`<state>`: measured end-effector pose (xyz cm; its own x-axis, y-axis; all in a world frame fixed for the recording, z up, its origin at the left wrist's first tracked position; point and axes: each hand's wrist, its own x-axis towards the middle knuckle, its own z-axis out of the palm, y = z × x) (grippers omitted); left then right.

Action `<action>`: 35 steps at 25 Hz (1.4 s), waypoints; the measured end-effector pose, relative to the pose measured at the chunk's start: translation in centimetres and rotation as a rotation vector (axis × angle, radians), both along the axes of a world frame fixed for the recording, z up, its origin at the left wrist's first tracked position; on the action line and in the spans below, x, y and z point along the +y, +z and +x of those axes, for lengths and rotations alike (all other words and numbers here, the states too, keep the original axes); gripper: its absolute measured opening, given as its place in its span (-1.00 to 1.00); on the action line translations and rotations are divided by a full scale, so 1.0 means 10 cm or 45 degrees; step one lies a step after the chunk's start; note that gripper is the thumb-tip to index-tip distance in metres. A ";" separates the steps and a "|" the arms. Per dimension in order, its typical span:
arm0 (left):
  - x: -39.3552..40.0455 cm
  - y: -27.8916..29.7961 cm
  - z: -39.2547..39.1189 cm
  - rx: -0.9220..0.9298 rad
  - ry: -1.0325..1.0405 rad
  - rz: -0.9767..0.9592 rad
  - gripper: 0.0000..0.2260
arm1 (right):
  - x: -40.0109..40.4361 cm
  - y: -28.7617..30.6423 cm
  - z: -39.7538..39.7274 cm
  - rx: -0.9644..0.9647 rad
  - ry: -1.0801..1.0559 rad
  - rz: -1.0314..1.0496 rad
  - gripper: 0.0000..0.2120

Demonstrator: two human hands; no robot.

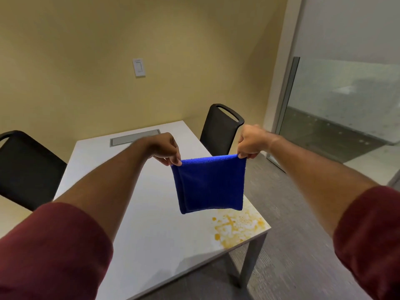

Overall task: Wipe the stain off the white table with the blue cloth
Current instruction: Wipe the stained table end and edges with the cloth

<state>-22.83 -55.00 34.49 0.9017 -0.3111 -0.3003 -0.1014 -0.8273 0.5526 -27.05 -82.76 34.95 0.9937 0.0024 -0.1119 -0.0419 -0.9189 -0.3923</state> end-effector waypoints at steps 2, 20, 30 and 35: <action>-0.14 -0.09 0.15 0.016 -0.006 0.018 -0.95 | -0.12 -0.08 0.14 0.027 -0.002 0.005 -0.94; -0.75 -1.41 1.31 0.423 0.090 -0.014 -0.94 | -0.73 -1.25 1.97 0.639 0.171 -0.094 -0.88; -0.96 -2.36 1.94 0.445 0.413 -0.017 -0.90 | -0.92 -2.35 2.94 0.808 0.274 -0.066 -0.93; -1.10 -3.00 2.32 0.219 0.624 0.092 -0.96 | -0.86 -3.13 3.34 0.474 0.356 -0.134 -0.90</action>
<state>0.38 -65.95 4.51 0.8720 0.1619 -0.4620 0.3943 -0.7916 0.4668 6.39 -91.33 3.69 0.8488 0.2337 -0.4743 0.0926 -0.9488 -0.3019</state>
